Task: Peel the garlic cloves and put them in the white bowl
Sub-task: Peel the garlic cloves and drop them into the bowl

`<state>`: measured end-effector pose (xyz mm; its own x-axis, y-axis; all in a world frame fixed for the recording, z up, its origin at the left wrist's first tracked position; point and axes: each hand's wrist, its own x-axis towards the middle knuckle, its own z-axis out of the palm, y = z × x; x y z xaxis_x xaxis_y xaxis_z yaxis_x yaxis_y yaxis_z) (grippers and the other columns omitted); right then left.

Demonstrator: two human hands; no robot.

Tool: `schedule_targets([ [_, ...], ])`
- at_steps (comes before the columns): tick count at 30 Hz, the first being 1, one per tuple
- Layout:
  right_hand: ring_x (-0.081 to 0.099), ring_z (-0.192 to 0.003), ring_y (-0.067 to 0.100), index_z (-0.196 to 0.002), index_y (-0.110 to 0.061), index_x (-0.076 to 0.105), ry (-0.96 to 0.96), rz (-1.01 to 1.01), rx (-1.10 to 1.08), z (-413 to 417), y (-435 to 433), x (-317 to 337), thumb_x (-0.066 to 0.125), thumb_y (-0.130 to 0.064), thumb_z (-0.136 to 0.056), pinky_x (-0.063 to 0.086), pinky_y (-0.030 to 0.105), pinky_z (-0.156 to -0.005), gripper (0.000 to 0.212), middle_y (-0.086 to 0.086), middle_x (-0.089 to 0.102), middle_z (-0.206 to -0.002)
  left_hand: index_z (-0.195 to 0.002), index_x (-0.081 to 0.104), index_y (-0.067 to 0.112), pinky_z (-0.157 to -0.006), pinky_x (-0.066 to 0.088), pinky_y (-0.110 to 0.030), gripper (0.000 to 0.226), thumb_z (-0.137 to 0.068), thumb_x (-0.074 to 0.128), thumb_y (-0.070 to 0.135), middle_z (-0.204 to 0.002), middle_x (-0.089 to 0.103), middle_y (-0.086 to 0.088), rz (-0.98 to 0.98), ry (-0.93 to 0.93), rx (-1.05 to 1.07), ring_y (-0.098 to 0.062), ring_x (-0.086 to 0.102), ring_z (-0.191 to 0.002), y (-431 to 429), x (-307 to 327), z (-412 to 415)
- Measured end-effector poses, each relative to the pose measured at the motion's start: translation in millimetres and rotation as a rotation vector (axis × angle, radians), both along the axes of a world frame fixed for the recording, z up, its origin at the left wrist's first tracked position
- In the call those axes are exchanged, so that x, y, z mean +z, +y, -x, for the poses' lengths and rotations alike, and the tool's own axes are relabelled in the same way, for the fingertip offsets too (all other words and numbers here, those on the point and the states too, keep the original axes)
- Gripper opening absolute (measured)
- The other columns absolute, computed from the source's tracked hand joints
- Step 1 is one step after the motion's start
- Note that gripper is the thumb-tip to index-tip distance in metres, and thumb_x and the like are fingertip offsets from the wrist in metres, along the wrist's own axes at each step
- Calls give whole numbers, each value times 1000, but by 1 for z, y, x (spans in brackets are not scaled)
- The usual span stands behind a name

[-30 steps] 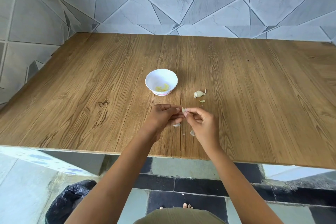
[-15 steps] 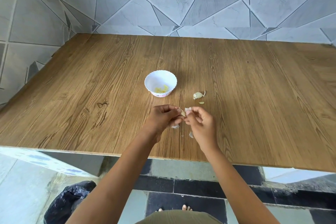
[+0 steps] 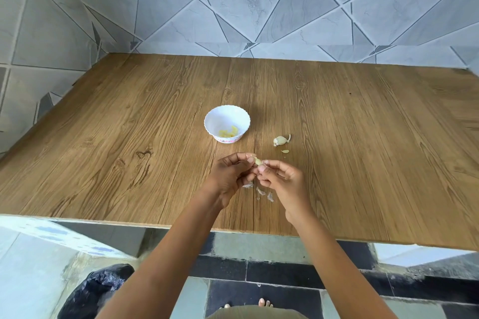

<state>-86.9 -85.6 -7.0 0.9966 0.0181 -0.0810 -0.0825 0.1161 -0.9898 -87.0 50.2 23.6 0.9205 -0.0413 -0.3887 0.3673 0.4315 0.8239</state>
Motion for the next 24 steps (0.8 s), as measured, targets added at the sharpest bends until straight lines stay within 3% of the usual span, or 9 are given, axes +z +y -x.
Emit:
schedule_targets([
  [3,67,-66,7,-92,-7,69,5,13,3,-2,-3,0,70,-10,-82,52,18,-62,10,-2,71,-71,-92,65,7,-52,49,-16,9,-90,57,2,-66,66,-3,-35,-2,-23,-7,59,-56,0,0,0],
  [5,66,-66,6,-87,-14,69,-42,75,15,-2,-5,-1,69,-11,-83,52,19,-63,5,-3,70,-71,-93,65,6,-52,49,-16,9,-90,57,2,-68,65,-3,-47,-1,-41,-7,57,-55,0,-1,0],
  [8,66,-65,6,-82,-21,68,-260,350,-29,-4,-7,-5,69,-11,-84,52,18,-62,11,-9,69,-73,-90,64,6,-53,51,-15,10,-91,55,0,-70,68,-4,-84,3,-59,-7,60,-55,0,0,0],
  [14,58,-56,7,-80,-9,70,-685,714,-116,-5,-11,-11,68,-9,-79,44,9,-52,2,-3,68,-73,-94,66,0,-63,56,-17,9,-89,60,4,-75,69,-10,-167,-21,-75,-9,66,-62,4,2,-2],
  [19,57,-54,7,-79,-9,71,-688,688,-94,-3,-9,-10,58,-22,-79,44,11,-51,19,-2,67,-68,-91,67,1,-64,56,-16,9,-85,61,-4,-72,68,-7,-214,-63,-51,-8,67,-61,5,1,-1],
  [24,55,-52,9,-75,-8,67,-693,681,-99,-6,-6,-9,54,-26,-77,47,30,-44,23,-5,64,-66,-88,68,4,-65,56,-16,9,-85,62,-2,-66,69,-3,-226,-75,-47,-7,65,-59,3,1,2],
])
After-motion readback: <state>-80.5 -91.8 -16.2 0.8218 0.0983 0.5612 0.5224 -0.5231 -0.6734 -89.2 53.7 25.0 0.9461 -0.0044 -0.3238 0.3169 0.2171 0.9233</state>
